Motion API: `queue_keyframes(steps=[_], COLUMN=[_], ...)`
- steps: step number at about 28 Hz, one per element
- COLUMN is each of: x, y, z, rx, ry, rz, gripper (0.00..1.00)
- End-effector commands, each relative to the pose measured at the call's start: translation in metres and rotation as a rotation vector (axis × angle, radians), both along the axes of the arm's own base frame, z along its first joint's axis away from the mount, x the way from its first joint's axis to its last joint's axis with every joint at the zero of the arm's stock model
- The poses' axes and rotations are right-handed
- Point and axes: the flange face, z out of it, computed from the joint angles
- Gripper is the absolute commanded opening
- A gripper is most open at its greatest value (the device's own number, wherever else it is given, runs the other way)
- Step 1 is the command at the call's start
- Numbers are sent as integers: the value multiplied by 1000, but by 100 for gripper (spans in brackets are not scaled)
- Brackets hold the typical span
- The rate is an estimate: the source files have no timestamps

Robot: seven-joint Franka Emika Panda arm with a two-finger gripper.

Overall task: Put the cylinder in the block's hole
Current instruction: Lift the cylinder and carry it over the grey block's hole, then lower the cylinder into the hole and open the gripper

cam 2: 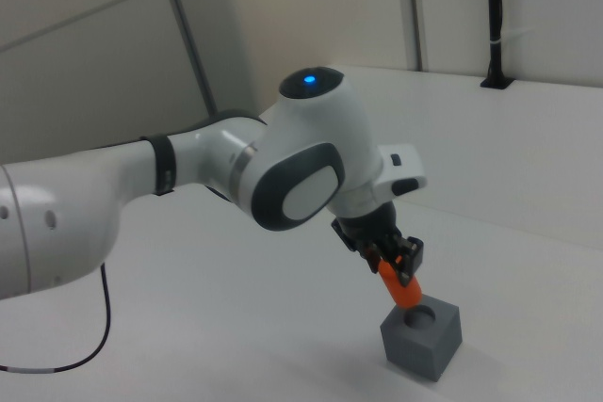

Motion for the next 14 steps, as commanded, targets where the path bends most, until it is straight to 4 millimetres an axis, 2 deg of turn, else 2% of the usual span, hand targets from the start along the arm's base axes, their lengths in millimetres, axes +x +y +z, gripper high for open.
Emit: queue_keyframes(steps=[1,7,14], x=[16,18,16], y=[-4,-5,-10], z=[-14,-28,-32], rx=[17,15,12], ry=[5,29,39], rz=[-19,-16,-20], gripper=[21,21,21])
